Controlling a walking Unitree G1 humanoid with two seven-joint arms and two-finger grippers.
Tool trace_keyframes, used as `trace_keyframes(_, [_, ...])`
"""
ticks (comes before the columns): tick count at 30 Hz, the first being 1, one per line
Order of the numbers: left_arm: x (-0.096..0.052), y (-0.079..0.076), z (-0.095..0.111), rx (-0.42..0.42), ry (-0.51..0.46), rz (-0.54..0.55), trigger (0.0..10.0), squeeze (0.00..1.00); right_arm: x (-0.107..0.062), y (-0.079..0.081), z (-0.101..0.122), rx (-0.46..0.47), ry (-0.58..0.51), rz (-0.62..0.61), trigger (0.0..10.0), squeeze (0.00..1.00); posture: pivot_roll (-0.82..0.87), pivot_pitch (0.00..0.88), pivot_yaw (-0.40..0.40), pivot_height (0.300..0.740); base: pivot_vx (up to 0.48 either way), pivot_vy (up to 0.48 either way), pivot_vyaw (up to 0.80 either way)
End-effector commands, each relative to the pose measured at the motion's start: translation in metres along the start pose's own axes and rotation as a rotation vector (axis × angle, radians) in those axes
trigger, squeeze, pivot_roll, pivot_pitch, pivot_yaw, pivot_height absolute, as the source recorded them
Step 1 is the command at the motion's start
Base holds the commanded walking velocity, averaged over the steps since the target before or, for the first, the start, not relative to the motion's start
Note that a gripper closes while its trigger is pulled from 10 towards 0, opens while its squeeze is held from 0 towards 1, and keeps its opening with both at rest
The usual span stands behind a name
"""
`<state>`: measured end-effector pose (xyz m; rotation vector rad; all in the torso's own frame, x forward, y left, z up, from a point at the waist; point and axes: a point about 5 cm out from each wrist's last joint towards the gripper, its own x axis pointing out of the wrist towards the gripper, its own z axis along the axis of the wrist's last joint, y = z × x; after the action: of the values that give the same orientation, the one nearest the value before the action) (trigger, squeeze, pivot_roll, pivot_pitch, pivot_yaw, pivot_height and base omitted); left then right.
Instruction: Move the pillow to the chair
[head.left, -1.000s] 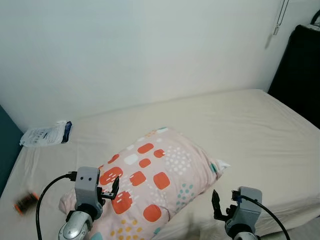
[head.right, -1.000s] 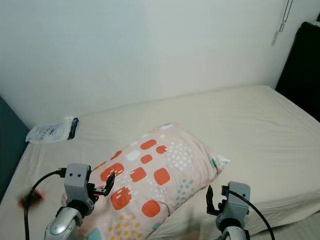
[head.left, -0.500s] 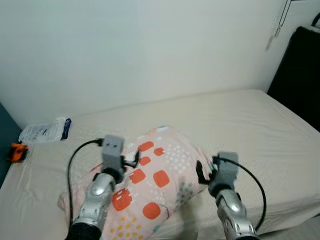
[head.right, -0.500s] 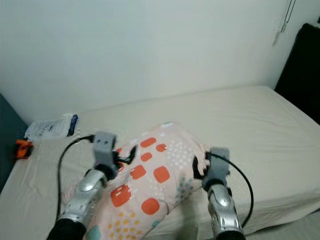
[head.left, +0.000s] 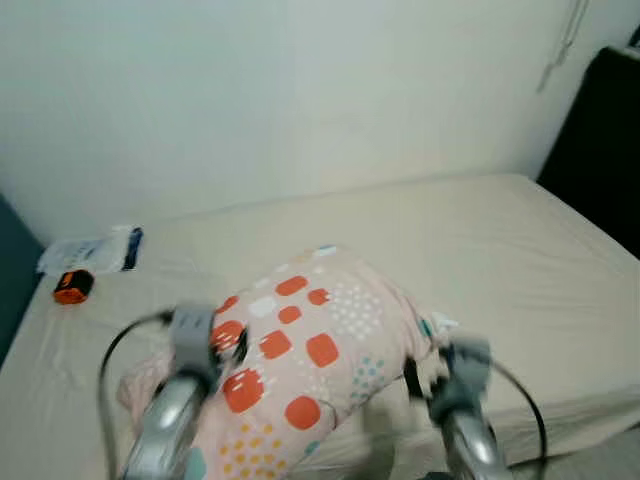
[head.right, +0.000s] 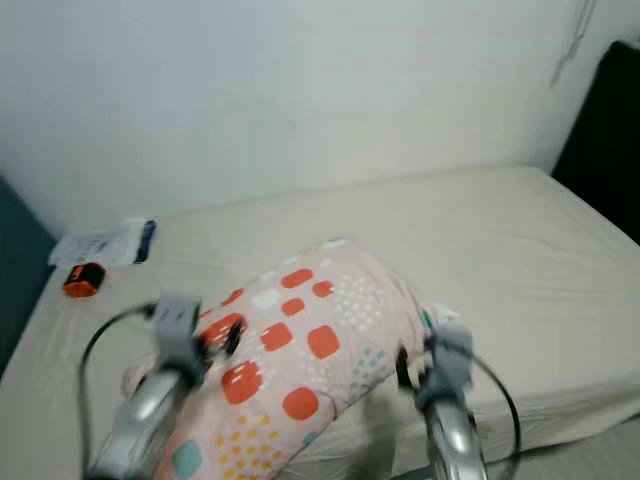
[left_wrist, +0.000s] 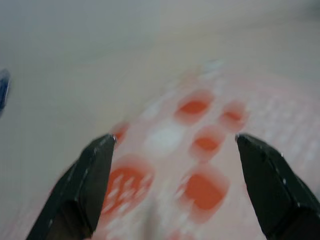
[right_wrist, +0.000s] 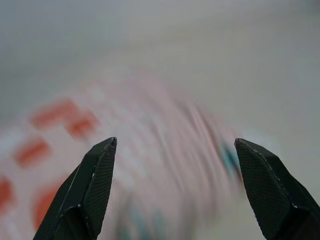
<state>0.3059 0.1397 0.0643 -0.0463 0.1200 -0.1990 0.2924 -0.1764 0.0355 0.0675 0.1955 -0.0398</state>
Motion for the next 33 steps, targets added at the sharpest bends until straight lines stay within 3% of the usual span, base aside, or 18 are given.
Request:
trace_keyframes(1, [-0.006, 0.002, -0.017, -0.011, 0.061, 0.017, 10.0, 0.00, -0.007, -0.003, -0.017, -0.012, 0.062, -0.017, 10.0, 0.00, 0.03, 0.000, 0.036, 0.740, 0.000, 0.000, 0.00])
trace_keyframes(3, [-0.021, 0.005, -0.018, -0.009, 0.044, 0.001, 10.0, 0.00, -0.019, -0.009, -0.018, 0.017, 0.040, -0.026, 10.0, 0.00, 0.03, 0.000, 0.036, 0.740, 0.000, 0.000, 0.00])
trace_keyframes(4, [-0.021, 0.005, -0.018, -0.009, 0.044, 0.001, 10.0, 0.00, -0.019, -0.009, -0.018, 0.017, 0.040, -0.026, 10.0, 0.00, 0.03, 0.000, 0.036, 0.740, 0.000, 0.000, 0.00])
trace_keyframes(6, [-0.047, 0.016, -0.025, -0.031, 0.053, 0.036, 10.0, 0.00, -0.041, -0.017, -0.031, 0.034, 0.056, -0.042, 10.0, 0.00, 0.03, 0.000, 0.036, 0.740, 0.000, 0.000, 0.00])
trace_keyframes(7, [-0.047, 0.016, -0.025, -0.031, 0.053, 0.036, 10.0, 0.00, -0.041, -0.017, -0.031, 0.034, 0.056, -0.042, 10.0, 0.00, 0.03, 0.000, 0.036, 0.740, 0.000, 0.000, 0.00])
trace_keyframes(9, [-0.077, 0.033, -0.040, -0.027, 0.098, 0.103, 10.0, 0.00, -0.070, -0.023, -0.053, 0.033, 0.117, -0.054, 10.0, 0.00, 0.04, 0.000, 0.033, 0.740, 0.000, 0.000, 0.00])
trace_keyframes(11, [-0.084, 0.037, -0.043, -0.023, 0.110, 0.120, 10.0, 0.00, -0.076, -0.024, -0.059, 0.031, 0.134, -0.058, 10.0, 0.00, 0.04, 0.000, 0.033, 0.740, 0.000, 0.000, 0.00])
trace_keyframes(13, [-0.077, 0.036, -0.043, -0.023, 0.104, 0.114, 10.0, 0.00, -0.069, -0.023, -0.057, 0.034, 0.125, -0.059, 10.0, 0.00, 0.04, 0.000, 0.036, 0.740, 0.000, 0.000, 0.00])
trace_keyframes(15, [-0.043, 0.021, -0.035, -0.027, 0.070, 0.063, 10.0, 0.00, -0.039, -0.014, -0.042, 0.033, 0.078, -0.040, 10.0, 0.00, 0.04, 0.000, 0.041, 0.740, 0.000, 0.000, 0.00])
trace_keyframes(16, [-0.043, 0.021, -0.035, -0.027, 0.070, 0.063, 10.0, 0.00, -0.039, -0.014, -0.042, 0.033, 0.078, -0.040, 10.0, 0.00, 0.04, 0.000, 0.041, 0.740, 0.000, 0.000, 0.00])
trace_keyframes(17, [-0.027, 0.012, -0.029, -0.028, 0.054, 0.038, 10.0, 0.00, -0.025, -0.010, -0.032, 0.027, 0.058, -0.028, 10.0, 0.00, 0.04, 0.000, 0.041, 0.740, 0.000, 0.000, 0.00])
trace_keyframes(18, [-0.027, 0.012, -0.029, -0.028, 0.054, 0.038, 10.0, 0.00, -0.025, -0.010, -0.032, 0.027, 0.058, -0.028, 10.0, 0.00, 0.04, 0.000, 0.041, 0.740, 0.000, 0.000, 0.00])
trace_keyframes(20, [-0.009, -0.003, -0.015, -0.051, 0.017, 0.001, 10.0, 0.00, -0.008, -0.006, -0.017, 0.003, 0.030, -0.007, 10.0, 0.00, 0.03, 0.000, 0.045, 0.740, 0.000, 0.000, 0.00])
trace_keyframes(24, [-0.036, 0.009, -0.028, -0.035, 0.056, 0.013, 10.0, 0.00, -0.030, -0.014, -0.033, 0.009, 0.071, -0.004, 10.0, 0.00, 0.03, 0.000, 0.031, 0.740, 0.000, 0.000, 0.00])
trace_keyframes(25, [-0.036, 0.009, -0.028, -0.035, 0.056, 0.013, 10.0, 0.00, -0.030, -0.014, -0.033, 0.009, 0.071, -0.004, 10.0, 0.00, 0.03, 0.000, 0.031, 0.740, 0.000, 0.000, 0.00])
trace_keyframes(27, [-0.050, 0.021, -0.034, -0.025, 0.077, 0.050, 10.0, 0.00, -0.048, -0.012, -0.046, -0.021, 0.116, 0.039, 10.0, 0.00, 0.03, 0.000, -0.001, 0.740, 0.000, 0.000, 0.00])
trace_keyframes(31, [-0.049, 0.025, -0.032, -0.016, 0.068, 0.061, 10.0, 0.00, -0.053, -0.009, -0.051, -0.068, 0.149, 0.078, 10.0, 0.00, 0.03, 0.000, -0.032, 0.740, 0.000, 0.000, 0.00])
trace_keyframes(33, [-0.039, 0.027, -0.029, 0.003, 0.049, 0.074, 10.0, 0.00, -0.052, -0.008, -0.053, -0.127, 0.169, 0.119, 10.0, 0.00, 0.04, 0.000, -0.075, 0.740, 0.000, 0.000, 0.00])
